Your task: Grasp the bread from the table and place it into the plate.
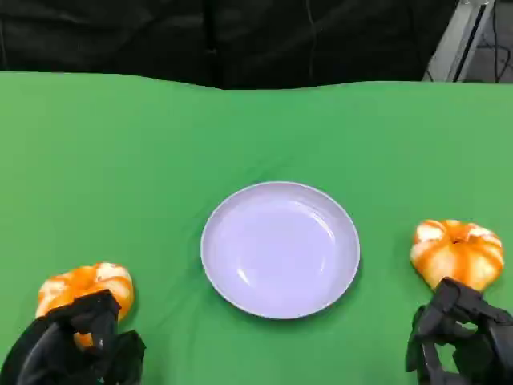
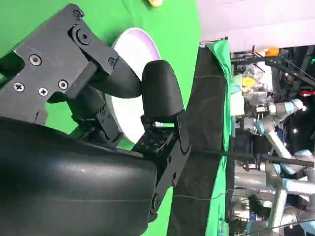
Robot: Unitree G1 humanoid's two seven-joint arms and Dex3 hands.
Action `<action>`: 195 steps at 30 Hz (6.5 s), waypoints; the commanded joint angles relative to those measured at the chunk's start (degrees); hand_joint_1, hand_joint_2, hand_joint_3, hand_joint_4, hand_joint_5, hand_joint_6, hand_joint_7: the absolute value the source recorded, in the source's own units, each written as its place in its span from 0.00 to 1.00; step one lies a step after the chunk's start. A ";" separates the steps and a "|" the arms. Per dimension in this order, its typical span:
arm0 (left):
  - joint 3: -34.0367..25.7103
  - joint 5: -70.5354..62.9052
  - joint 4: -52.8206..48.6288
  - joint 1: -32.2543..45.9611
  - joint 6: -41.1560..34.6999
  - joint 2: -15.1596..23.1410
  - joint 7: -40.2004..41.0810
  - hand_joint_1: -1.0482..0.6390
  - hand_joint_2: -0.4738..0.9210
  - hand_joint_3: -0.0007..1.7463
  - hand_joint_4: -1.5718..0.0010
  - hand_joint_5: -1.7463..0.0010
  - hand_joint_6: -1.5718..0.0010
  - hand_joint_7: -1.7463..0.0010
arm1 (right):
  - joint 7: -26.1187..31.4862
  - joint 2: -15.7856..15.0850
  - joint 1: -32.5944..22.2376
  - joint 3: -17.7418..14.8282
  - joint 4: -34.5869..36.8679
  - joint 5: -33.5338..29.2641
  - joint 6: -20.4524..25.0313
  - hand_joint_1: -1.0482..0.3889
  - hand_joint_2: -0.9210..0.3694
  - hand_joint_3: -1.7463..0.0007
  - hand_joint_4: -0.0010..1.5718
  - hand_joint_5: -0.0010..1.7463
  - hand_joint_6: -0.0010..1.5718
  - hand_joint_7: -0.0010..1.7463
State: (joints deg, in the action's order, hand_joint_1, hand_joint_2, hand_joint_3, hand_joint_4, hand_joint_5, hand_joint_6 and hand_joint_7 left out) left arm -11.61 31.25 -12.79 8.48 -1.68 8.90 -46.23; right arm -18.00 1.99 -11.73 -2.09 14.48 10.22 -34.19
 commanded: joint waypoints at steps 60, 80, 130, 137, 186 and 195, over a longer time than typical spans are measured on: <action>15.32 -95.29 -3.82 -5.86 2.49 12.20 60.62 0.00 1.00 0.11 0.96 0.98 0.82 1.00 | 1.37 -0.41 0.52 0.11 -0.30 -0.40 0.13 0.66 0.45 0.15 0.58 1.00 0.55 0.89; 23.86 -81.98 -7.68 -8.91 3.37 15.44 61.97 0.13 1.00 0.06 0.79 0.96 0.69 0.98 | 1.11 -0.49 0.41 0.38 -0.50 0.22 0.11 0.65 0.44 0.16 0.58 1.00 0.55 0.89; 23.20 -72.52 -10.74 -12.90 14.67 17.14 77.18 0.58 1.00 0.13 0.61 0.00 0.67 0.00 | 1.83 -0.42 -0.13 0.52 -1.71 0.07 1.06 0.65 0.43 0.17 0.58 1.00 0.54 0.89; 23.43 -72.41 -5.73 -15.07 13.97 16.41 73.82 0.60 0.99 0.15 0.61 0.00 0.66 0.00 | 2.06 -0.53 -0.17 0.60 -1.88 -0.56 1.10 0.65 0.43 0.17 0.58 1.00 0.54 0.90; 39.60 -73.96 -44.15 -45.76 20.47 -4.83 72.99 0.60 1.00 0.14 0.65 0.00 0.71 0.00 | 4.13 0.52 1.98 1.23 2.20 -3.03 -2.96 0.65 0.46 0.15 0.60 0.98 0.55 0.88; 41.06 -71.85 -44.46 -46.12 25.30 -3.68 63.59 0.24 1.00 0.24 0.69 0.90 0.61 0.98 | 3.51 0.13 1.67 1.23 1.87 -2.53 -2.89 0.65 0.45 0.16 0.58 0.99 0.54 0.88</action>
State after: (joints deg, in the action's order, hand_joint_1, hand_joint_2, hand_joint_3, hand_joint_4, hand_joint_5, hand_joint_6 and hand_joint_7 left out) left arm 28.65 -40.74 -57.35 -36.29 22.83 3.49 20.32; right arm -14.56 2.77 -9.66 -0.75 16.78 7.63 -36.39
